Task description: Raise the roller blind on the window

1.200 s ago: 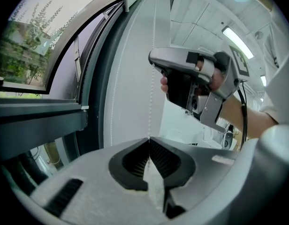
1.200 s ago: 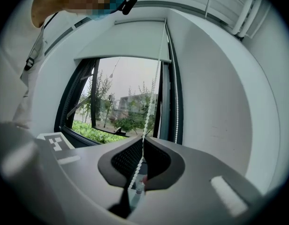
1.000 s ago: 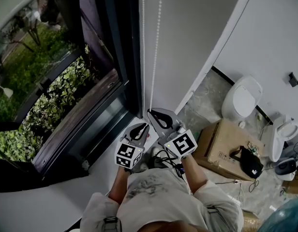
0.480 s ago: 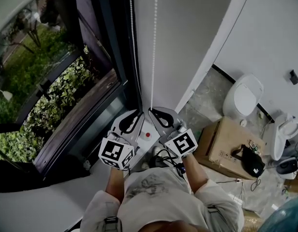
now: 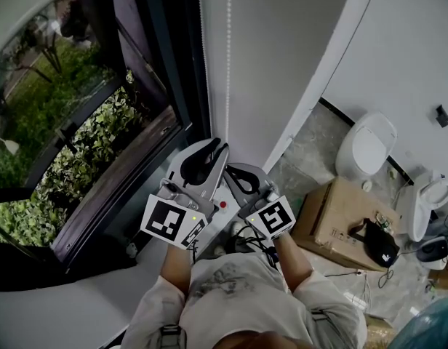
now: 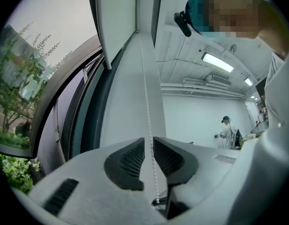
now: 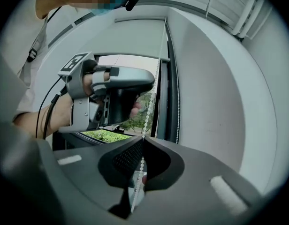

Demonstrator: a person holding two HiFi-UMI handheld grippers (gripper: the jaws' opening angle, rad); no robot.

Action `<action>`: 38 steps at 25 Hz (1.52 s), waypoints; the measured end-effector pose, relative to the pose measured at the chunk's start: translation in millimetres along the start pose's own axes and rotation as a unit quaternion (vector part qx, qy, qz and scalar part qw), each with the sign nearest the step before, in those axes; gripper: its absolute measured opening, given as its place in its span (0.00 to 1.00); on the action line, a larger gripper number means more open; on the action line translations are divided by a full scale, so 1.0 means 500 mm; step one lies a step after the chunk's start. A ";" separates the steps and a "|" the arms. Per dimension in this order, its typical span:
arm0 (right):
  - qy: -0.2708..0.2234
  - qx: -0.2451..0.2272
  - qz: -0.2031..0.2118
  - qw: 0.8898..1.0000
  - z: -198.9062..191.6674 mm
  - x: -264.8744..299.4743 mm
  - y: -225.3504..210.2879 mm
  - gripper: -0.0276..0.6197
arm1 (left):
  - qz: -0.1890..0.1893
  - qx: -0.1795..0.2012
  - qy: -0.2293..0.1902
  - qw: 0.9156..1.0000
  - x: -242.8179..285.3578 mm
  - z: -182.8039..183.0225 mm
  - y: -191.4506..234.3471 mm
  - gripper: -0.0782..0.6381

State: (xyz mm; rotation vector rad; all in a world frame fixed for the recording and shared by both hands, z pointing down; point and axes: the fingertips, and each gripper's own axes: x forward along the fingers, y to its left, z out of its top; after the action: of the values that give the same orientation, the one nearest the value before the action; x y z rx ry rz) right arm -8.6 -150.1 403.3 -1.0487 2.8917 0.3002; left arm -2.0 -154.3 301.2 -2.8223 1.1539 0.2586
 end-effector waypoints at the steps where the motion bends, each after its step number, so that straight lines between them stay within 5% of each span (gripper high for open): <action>1: 0.000 -0.003 0.001 1.000 0.000 0.001 0.001 0.06 | -0.002 0.000 -0.003 1.000 0.006 0.005 -0.002 0.20; 9: 0.001 -0.005 0.000 1.000 0.003 0.004 0.003 0.06 | 0.003 0.028 -0.012 1.000 0.033 0.038 -0.004 0.13; 18: 0.012 -0.018 0.004 1.000 -0.010 0.007 0.011 0.06 | 0.008 0.015 -0.011 1.000 0.022 0.023 -0.001 0.12; 38: 0.115 0.024 0.005 0.993 -0.162 -0.017 0.051 0.06 | 0.022 -0.021 0.059 0.998 -0.015 -0.122 0.006 0.12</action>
State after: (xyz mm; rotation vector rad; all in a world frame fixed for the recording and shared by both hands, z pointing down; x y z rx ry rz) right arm -16.9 -141.5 487.7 -1.1298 3.0876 0.1156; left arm -1.8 -159.7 362.6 -2.8875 1.2478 0.1217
